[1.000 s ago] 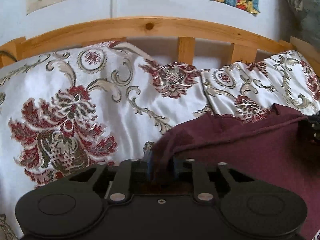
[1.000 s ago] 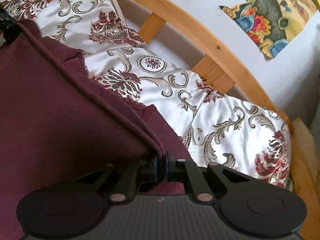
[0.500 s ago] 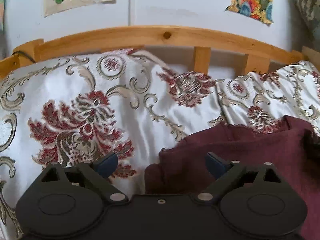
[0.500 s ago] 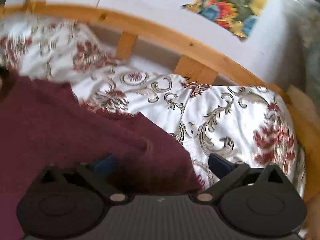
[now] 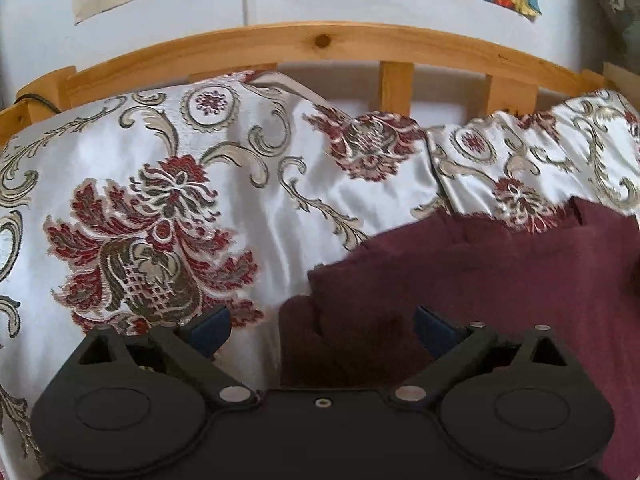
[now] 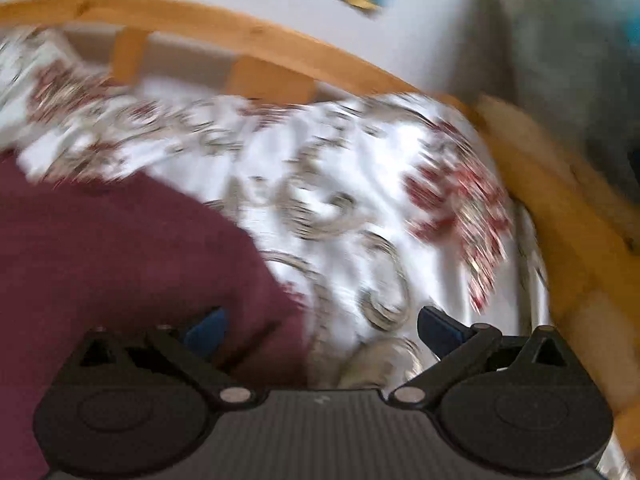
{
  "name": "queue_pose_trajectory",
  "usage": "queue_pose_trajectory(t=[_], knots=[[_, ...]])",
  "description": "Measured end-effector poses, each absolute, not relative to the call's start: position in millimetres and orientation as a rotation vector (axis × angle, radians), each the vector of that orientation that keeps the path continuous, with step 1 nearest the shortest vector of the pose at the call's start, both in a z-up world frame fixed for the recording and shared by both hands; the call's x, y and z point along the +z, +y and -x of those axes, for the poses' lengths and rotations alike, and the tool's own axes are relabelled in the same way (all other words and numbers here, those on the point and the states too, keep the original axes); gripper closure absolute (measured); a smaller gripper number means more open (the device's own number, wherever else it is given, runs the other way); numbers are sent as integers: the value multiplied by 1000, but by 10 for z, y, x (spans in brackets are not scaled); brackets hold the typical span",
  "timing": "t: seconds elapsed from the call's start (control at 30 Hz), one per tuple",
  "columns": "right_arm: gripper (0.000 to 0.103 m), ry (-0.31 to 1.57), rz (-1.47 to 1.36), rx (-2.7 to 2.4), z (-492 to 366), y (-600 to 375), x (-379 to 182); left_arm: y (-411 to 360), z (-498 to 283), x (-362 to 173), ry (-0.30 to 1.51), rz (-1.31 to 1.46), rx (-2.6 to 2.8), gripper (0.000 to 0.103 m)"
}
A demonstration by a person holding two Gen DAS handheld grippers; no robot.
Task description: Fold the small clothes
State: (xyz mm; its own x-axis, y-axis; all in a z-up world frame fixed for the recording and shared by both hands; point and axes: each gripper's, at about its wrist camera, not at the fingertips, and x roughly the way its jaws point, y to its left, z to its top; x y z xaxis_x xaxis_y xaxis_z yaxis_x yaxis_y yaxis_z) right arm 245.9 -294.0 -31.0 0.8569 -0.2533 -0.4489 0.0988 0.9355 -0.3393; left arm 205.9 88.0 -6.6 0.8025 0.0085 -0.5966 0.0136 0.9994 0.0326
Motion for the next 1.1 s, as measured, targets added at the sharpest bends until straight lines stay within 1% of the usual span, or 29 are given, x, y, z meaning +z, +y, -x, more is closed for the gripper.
queue_pose_trajectory(t=[0.07, 0.13, 0.3, 0.37, 0.5, 0.77, 0.9, 1.1], knots=[[0, 484, 223, -181, -2365, -3059, -264, 856, -2056, -80, 637, -53, 1, 4], [0, 458, 192, -164, -2258, -3098, -238, 836, -2057, -90, 638, -65, 7, 4], [0, 449, 305, -150, -2154, -2982, -307, 775, -2027, -74, 636, -91, 26, 4], [0, 444, 339, -185, -2106, -2962, -310, 751, -1993, -42, 620, -101, 26, 3], [0, 444, 284, -256, -1927, -3096, -237, 691, -1887, 67, 579, -115, 11, 1], [0, 301, 143, -410, -1280, -3261, -153, 773, -1554, 527, 450, 66, -43, 1], [0, 276, 88, -420, -990, -3249, -119, 791, -1361, 741, 409, 51, -8, 1], [0, 217, 53, -381, -749, -3133, 108, 854, -858, 1048, 326, 32, -1, 1]])
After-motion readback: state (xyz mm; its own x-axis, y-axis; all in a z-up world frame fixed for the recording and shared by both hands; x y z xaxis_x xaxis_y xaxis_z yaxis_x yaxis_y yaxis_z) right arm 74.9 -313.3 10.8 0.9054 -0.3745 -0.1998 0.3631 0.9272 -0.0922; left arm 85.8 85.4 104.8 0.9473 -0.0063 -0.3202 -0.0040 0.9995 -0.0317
